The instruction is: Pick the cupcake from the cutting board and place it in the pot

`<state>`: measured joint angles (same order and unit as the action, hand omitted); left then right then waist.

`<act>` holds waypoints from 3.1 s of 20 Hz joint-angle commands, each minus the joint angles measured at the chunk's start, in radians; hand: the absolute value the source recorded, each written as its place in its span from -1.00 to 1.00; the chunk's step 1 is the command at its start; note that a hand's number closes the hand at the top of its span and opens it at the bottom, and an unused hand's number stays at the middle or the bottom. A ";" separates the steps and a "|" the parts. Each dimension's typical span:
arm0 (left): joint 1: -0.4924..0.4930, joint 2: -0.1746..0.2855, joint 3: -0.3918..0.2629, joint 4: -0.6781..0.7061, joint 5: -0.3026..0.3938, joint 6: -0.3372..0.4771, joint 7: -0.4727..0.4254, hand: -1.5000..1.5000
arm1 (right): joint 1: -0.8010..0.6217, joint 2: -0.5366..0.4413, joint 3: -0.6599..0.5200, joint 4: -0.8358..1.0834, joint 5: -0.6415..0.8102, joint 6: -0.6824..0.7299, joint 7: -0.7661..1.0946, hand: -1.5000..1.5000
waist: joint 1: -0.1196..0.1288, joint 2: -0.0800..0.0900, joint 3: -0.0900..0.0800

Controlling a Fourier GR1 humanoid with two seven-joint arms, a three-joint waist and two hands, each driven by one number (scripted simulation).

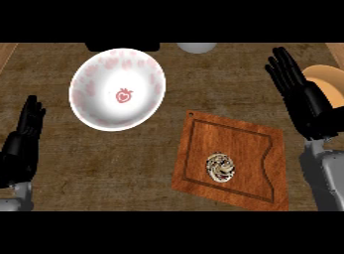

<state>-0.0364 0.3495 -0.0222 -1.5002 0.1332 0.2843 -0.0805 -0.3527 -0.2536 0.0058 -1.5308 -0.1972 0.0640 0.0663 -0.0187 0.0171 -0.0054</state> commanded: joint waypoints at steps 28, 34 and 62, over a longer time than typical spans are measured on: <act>0.082 -0.146 -0.107 -0.109 0.028 -0.018 -0.076 0.00 | 1.145 0.253 0.339 -0.415 1.178 -0.900 -0.043 -1.00 | -0.033 -0.007 -0.004; 0.065 -0.168 -0.142 -0.128 0.002 -0.003 -0.068 0.00 | 1.206 0.253 0.478 -0.417 1.410 -0.899 0.268 -1.00 | 0.004 0.001 -0.003; 0.033 -0.210 -0.140 -0.041 -0.017 -0.044 -0.105 0.00 | 0.416 0.253 0.671 -0.087 1.675 -0.502 1.317 -1.00 | 0.024 -0.015 0.005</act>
<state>-0.0114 0.1432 -0.1682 -1.5678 0.1092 0.2630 -0.1459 0.1511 -0.0105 0.7019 -1.6684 1.5157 -0.4302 1.1903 0.0058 0.0022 -0.0001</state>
